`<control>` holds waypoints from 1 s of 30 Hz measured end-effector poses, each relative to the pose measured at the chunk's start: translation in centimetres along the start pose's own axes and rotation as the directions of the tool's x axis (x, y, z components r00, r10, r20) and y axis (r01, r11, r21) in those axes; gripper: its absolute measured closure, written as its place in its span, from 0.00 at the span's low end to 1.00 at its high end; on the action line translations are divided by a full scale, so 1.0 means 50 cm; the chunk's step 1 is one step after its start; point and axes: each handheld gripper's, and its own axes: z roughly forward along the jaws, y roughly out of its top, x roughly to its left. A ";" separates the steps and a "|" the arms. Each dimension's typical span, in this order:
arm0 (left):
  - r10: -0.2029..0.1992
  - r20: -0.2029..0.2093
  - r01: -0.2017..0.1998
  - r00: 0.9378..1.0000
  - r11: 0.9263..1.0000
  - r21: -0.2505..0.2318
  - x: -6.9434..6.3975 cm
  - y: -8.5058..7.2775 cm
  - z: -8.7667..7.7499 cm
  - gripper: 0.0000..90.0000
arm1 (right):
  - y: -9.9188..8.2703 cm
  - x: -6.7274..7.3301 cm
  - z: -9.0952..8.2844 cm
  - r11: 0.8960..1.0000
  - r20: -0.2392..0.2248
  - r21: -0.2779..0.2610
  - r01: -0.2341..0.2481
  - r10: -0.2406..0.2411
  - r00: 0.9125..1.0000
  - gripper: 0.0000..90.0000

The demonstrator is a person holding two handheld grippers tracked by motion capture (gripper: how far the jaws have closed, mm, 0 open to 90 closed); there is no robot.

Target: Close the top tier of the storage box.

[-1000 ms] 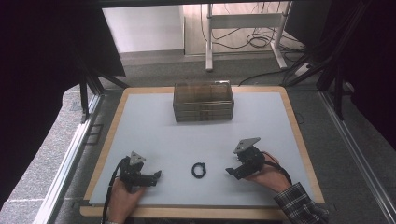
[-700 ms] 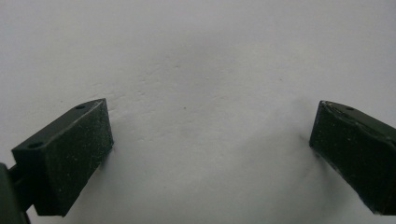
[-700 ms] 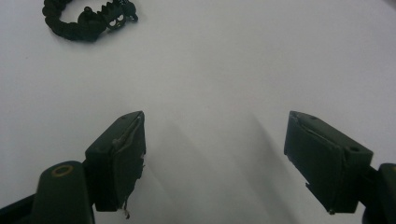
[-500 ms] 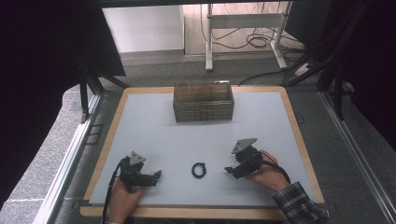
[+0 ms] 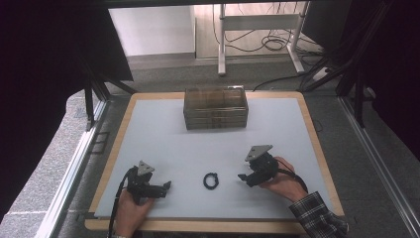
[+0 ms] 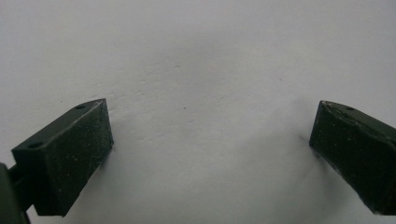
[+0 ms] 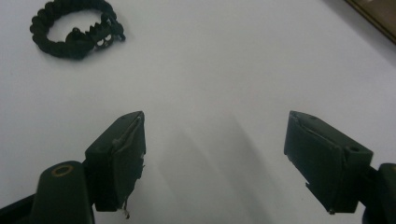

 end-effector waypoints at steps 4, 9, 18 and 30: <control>0.000 0.000 0.000 1.000 1.000 0.000 0.000 0.000 0.000 0.00 | 0.006 -0.003 0.000 1.000 0.008 -0.003 0.010 -0.010 1.000 0.23; 0.000 0.000 0.000 1.000 1.000 0.000 0.000 0.000 0.000 0.00 | 0.015 -0.005 0.003 1.000 0.031 0.008 0.026 -0.026 0.999 0.24; 0.000 0.000 0.000 1.000 1.000 0.000 0.000 0.000 0.000 0.00 | 0.031 -0.011 0.005 0.999 0.063 0.015 0.038 -0.039 0.997 0.24; 0.000 0.000 0.000 1.000 1.000 0.000 0.000 0.000 0.000 0.00 | 0.050 -0.016 0.002 0.999 0.084 0.010 0.035 -0.035 0.996 0.24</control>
